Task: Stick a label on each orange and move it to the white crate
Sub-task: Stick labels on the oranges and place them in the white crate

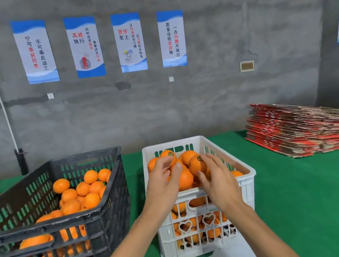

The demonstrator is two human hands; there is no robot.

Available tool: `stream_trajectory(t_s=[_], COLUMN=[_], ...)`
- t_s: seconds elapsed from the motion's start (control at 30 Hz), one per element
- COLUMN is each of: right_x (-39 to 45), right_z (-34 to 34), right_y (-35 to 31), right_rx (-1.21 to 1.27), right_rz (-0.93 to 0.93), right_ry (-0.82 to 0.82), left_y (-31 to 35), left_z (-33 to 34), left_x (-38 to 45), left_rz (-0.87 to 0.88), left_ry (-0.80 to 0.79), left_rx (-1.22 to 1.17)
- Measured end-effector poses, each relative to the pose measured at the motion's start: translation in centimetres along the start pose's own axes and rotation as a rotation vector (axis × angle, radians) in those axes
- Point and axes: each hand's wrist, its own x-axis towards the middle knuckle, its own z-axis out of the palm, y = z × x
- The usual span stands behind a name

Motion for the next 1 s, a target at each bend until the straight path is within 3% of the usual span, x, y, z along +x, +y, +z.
stream_trajectory(t_s=[0.1, 0.27, 0.33, 0.43, 0.53, 0.6, 0.67, 0.73, 0.87, 0.9, 1.0], right_x=[-0.9, -2.7, -3.4, -4.3, -5.3, -5.8, -6.0, -5.8, -4.6, -4.3, -3.5], right_z=[0.5, 1.2, 1.8, 3.5, 5.7, 7.2, 8.3, 9.2, 11.0, 11.4, 12.7], right_y=[0.4, 0.0, -0.8, -3.4, -7.2, -9.6, -11.6, -13.3, -16.5, -17.0, -17.9], right_rx=[0.018, -0.026, -0.029, 0.052, 0.125, 0.171, 0.256, 0.354, 0.493, 0.517, 0.576], right_rz=[0.010, -0.045, -0.136, -0.360, -0.508, -0.525, -0.502, -0.475, -0.415, -0.410, -0.388], right_ry=[0.037, 0.188, 0.231, 0.259, 0.159, 0.063, -0.031, -0.096, -0.154, -0.156, -0.147], left_y=[-1.0, -4.3, -4.9, -3.6, -2.3, -2.1, -2.2, -2.4, -3.4, -3.8, -4.8], left_z=[-3.1, -8.9, -10.8, -13.4, -16.3, -18.8, -21.7, -24.4, -26.7, -26.6, -25.7], left_x=[-3.9, -11.6, -13.4, -12.9, -9.3, -6.0, -2.3, 1.0, 4.6, 5.0, 6.6], left_rz=[0.088, -0.026, -0.025, 0.127, 0.367, 0.374, 0.137, -0.239, -0.854, -1.003, -1.215], left_ry=[-0.008, -0.061, 0.004, 0.130, 0.288, 0.355, 0.330, 0.158, -0.678, -0.819, -0.954], left_rx=[-0.002, 0.160, 0.223, 0.314, 0.593, 0.797, 0.925, 0.968, 1.050, 1.021, 1.043])
